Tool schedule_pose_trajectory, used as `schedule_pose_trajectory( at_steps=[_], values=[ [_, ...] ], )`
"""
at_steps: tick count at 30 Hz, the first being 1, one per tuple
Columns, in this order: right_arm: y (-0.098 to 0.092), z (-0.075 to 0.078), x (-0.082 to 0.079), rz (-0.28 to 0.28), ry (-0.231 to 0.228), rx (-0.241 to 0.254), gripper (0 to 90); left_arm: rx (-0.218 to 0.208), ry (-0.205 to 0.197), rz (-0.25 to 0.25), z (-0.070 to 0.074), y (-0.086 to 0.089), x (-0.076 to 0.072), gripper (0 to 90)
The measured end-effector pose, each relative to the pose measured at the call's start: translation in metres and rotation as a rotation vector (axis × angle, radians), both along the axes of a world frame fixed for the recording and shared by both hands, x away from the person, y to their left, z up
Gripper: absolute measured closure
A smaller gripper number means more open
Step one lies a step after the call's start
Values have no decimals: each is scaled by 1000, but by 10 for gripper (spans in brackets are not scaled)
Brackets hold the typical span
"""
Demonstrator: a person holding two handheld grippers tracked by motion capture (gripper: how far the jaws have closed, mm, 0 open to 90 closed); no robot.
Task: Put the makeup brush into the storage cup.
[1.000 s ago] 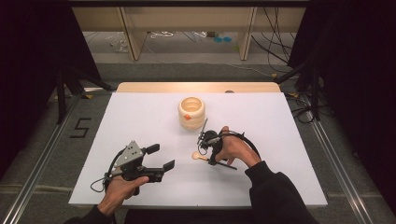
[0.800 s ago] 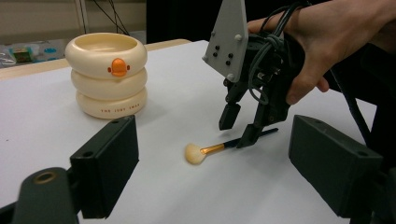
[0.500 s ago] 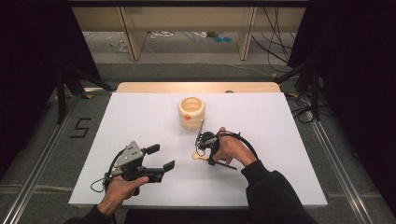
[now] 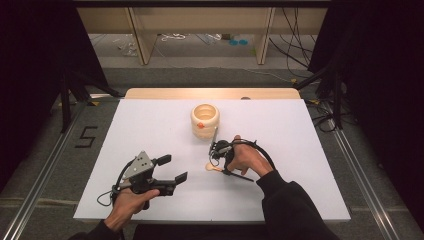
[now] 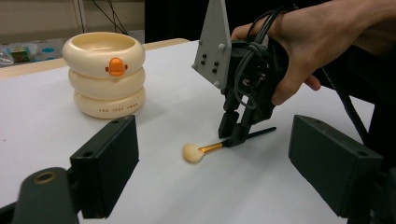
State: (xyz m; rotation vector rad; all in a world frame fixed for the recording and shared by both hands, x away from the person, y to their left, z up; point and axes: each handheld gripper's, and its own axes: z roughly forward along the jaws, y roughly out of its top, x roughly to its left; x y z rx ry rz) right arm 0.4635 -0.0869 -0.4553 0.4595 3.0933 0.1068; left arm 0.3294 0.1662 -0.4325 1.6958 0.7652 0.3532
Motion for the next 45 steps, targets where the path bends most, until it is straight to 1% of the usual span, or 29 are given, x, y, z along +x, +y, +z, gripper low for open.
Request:
schedule_pose_trajectory(
  at_steps=[1, 2, 4, 6, 7, 8, 10, 11, 15, 17, 18, 19, 20, 22, 23, 27, 30, 31, 32, 33, 36, 39, 40, 41, 42, 44, 45],
  values=[
    [0, 0, 0, -11, 6, -5, 760, -1, 1, 1, 0, 0, 0, 158],
    [1, 0, 0, -10, 5, -8, 774, -7, 9, 6, 0, -1, 0, 158],
    [2, 0, 0, -2, -1, -20, 802, -5, 10, 6, 0, -1, -1, 158],
    [3, 0, -1, -3, 10, -22, 825, 0, 2, 1, 0, 0, 0, 158],
    [3, 1, -2, -16, 18, -33, 828, -1, 1, 2, 0, 0, 1, 158],
    [3, 0, -1, 4, 8, -22, 829, -8, 11, 7, 0, 0, 0, 158],
    [3, 1, -1, 9, 12, -23, 830, -5, 11, 6, 0, 0, -1, 158],
    [3, 1, -1, 13, 9, -12, 830, 1, 1, -1, 0, 0, 0, 158],
    [1, 6, -1, 26, -8, 5, 830, -5, 12, 5, 0, 0, 0, 158],
    [-1, 10, -1, 17, -19, 28, 831, 4, 2, -1, 0, 1, 0, 158],
    [-1, 13, -1, 24, -24, 36, 831, 4, 1, -1, 0, 1, 1, 158],
    [-1, 13, -1, 24, -24, 36, 831, 4, 1, -1, 0, 1, 1, 158],
    [-3, 17, -2, 19, -38, 49, 831, -6, 12, 7, 0, 0, 0, 158],
    [-5, 23, -2, 27, -55, 62, 831, -5, 11, 6, 0, 0, 0, 158],
    [-5, 27, -3, 17, -53, 70, 831, 2, 3, 0, 0, 0, 0, 158],
    [-6, 41, -6, 9, -82, 105, 831, -4, 12, 6, -1, 0, 0, 158],
    [-9, 48, -6, 15, -109, 148, 832, 6, 1, -1, 0, 1, 1, 158],
    [-9, 51, -6, 5, -114, 163, 832, -5, 12, 5, 0, 0, 0, 158],
    [-11, 53, -6, 8, -121, 179, 832, -4, 13, 6, 0, 0, 0, 158],
    [-11, 54, -6, -13, -122, 199, 832, -4, 12, 6, 0, 0, 0, 158],
    [-15, 60, -5, -24, -133, 236, 832, -5, 11, 6, 0, 0, 0, 158],
    [-19, 65, -3, -29, -148, 258, 832, -5, 13, 6, 0, 0, 0, 158],
    [-20, 67, -3, -30, -154, 270, 832, -19, 34, 4, -1, -1, -1, 158],
    [-21, 68, -3, -39, -161, 286, 832, -16, 33, 2, 0, -1, -1, 158],
    [-21, 68, -3, -39, -161, 286, 832, -16, 33, 2, 0, -1, -1, 158],
    [-24, 73, -2, -44, -178, 320, 832, -9, 19, -2, -1, -1, 0, 158],
    [-24, 74, -2, -41, -180, 327, 832, -9, 17, -1, 0, -1, 0, 158]
  ],
)
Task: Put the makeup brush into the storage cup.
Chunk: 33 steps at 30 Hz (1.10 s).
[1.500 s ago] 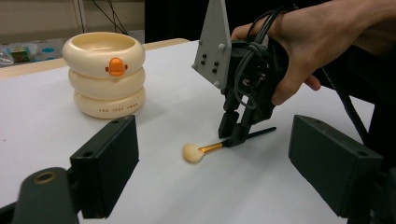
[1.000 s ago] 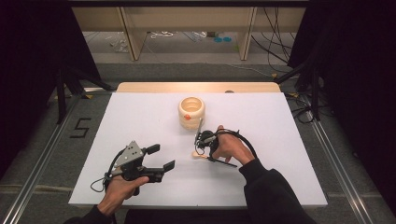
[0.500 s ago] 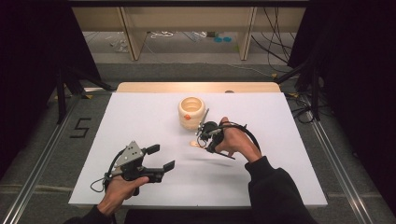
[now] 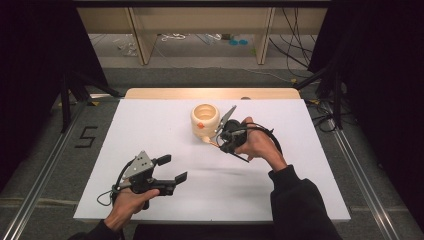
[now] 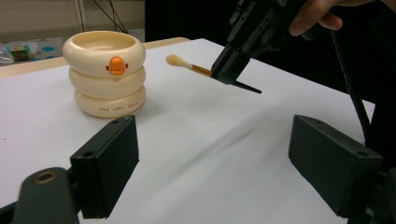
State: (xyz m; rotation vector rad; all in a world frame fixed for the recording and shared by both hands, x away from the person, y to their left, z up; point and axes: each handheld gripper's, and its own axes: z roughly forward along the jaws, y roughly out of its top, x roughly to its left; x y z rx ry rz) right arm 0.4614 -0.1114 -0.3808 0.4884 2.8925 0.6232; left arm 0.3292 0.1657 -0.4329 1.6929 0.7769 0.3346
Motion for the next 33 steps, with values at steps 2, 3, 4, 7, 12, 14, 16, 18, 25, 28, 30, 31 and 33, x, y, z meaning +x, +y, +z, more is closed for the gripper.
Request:
schedule_pose_trajectory(
  at_steps=[2, 3, 4, 7, 12, 14, 16, 18, 25, 28, 30, 31, 33],
  values=[
    [-1, 2, 1, -2, -15, 27, 832, 5, -3, 0, 0, 0, 0, 158],
    [-2, 3, 0, -9, -16, 36, 832, 5, -3, 0, 0, 0, 0, 158],
    [-3, 4, 1, -14, -24, 47, 832, -4, -4, 5, -1, 0, 1, 158],
    [-4, 6, 2, -14, -43, 74, 832, 3, -2, 8, 0, 0, 0, 158],
    [-7, 10, 4, -19, -64, 127, 833, 2, 1, 13, 0, 0, 0, 158],
    [-8, 11, 5, -13, -78, 145, 832, -2, -2, 6, -1, 0, 1, 158],
    [-9, 12, 5, -30, -84, 169, 832, 14, 1, 10, 0, 1, 0, 158],
    [-10, 13, 6, -37, -94, 187, 832, 9, -2, 11, 0, 1, 1, 158],
    [-12, 15, 7, -49, -112, 223, 833, 12, 4, 10, 0, 1, 0, 158],
    [-13, 17, 8, -44, -110, 231, 833, 15, 5, 10, 0, 1, 0, 158],
    [-13, 17, 8, -48, -116, 239, 833, 18, 2, 7, 0, 1, 0, 158],
    [-14, 17, 8, -46, -114, 239, 833, 9, -3, 4, 0, 0, 1, 158],
    [-13, 17, 8, -50, -118, 246, 833, 11, -3, 5, 0, 0, 1, 159]
  ],
)
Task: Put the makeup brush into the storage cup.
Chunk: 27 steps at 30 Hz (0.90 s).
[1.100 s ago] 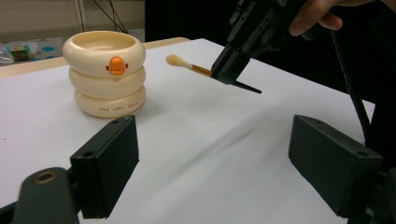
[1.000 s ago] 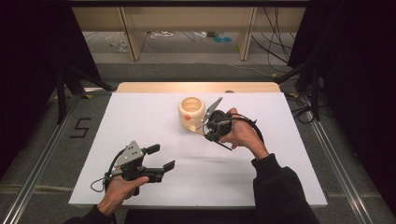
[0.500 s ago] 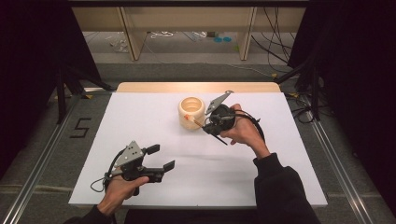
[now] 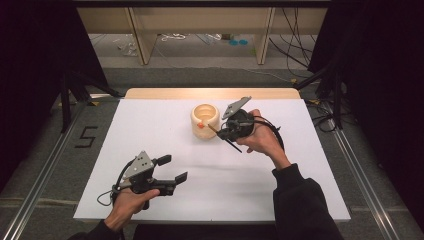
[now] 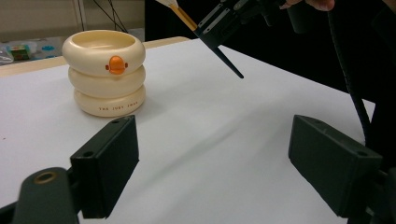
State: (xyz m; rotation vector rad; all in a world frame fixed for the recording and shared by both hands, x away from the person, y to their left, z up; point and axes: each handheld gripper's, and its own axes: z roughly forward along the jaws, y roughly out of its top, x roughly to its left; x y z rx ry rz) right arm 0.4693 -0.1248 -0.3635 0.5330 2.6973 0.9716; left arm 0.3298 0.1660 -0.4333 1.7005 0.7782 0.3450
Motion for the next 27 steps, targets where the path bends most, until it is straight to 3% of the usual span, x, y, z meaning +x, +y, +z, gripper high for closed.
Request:
schedule_pose_trajectory(
  at_steps=[6, 12, 13, 18, 27],
  values=[
    [-2, 1, 1, -14, 0, 61, 833, 6, -6, -10, 0, 0, 1, 158],
    [-7, 5, 4, -25, -16, 123, 833, 2, 21, -1, 0, 0, -2, 159],
    [-8, 5, 5, -30, -39, 139, 833, 5, 12, -11, 0, 0, -1, 158],
    [-11, 7, 6, -40, -50, 175, 833, 10, -11, -17, 0, 1, 1, 158],
    [-13, 10, 9, -57, -57, 223, 833, 5, -1, -5, 0, 0, 0, 158]
  ],
)
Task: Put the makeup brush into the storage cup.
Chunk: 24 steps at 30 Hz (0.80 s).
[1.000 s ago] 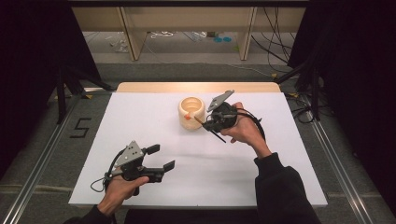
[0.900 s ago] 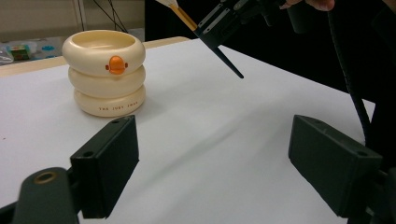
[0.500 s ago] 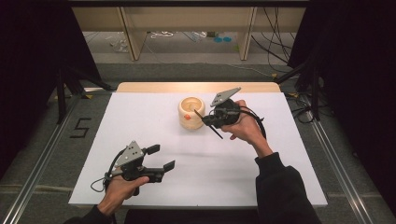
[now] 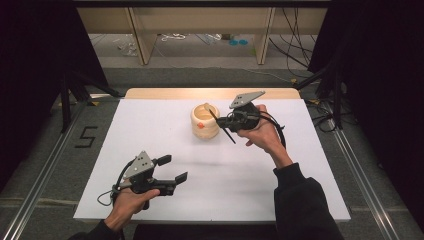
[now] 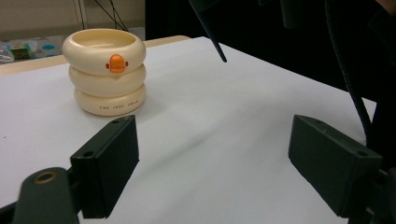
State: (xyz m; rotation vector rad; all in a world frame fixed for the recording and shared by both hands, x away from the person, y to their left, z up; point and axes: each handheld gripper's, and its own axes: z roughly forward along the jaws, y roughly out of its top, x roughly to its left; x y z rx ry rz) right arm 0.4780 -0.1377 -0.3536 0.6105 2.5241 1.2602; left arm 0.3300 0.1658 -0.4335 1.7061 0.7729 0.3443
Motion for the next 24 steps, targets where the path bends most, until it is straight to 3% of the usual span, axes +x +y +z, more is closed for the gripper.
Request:
schedule_pose_trajectory(
  at_steps=[3, 21, 24],
  values=[
    [1, 0, 2, -8, -13, 21, 833, 10, -14, -9, 0, 1, 1, 158],
    [5, -1, 11, -39, -16, 91, 833, 8, -11, 8, 0, 1, 1, 158],
    [5, -1, 12, -36, -12, 98, 833, 19, -30, 3, 0, 1, 2, 159]
  ],
)
